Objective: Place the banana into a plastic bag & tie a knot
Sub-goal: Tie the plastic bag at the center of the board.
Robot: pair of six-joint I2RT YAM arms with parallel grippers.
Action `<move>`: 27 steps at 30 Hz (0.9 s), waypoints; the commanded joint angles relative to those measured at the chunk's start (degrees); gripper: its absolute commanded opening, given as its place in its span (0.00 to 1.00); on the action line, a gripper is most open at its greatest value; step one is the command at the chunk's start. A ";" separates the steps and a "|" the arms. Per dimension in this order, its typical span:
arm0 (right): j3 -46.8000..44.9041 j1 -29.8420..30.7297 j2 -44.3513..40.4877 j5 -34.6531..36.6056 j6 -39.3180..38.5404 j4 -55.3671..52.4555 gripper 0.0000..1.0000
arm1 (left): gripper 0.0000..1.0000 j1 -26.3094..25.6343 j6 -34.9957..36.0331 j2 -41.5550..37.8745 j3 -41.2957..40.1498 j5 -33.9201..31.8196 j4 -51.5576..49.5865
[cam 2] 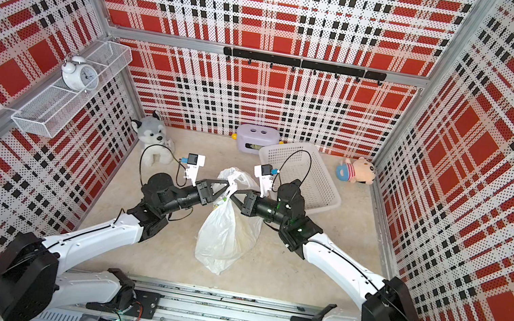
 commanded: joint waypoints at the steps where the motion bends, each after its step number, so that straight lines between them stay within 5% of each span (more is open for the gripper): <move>1: -2.28 -0.52 -4.57 1.09 -2.13 -4.52 0.00 | 0.00 1.22 1.18 -1.37 -0.38 0.12 -0.46; 11: -7.78 -0.85 -11.05 0.80 -3.86 -11.17 0.00 | 0.00 3.49 2.49 -3.00 1.38 0.71 -3.47; 27: -11.12 -6.67 -20.97 14.74 -5.02 -27.61 0.00 | 0.00 12.91 5.72 -8.92 2.96 2.09 -12.20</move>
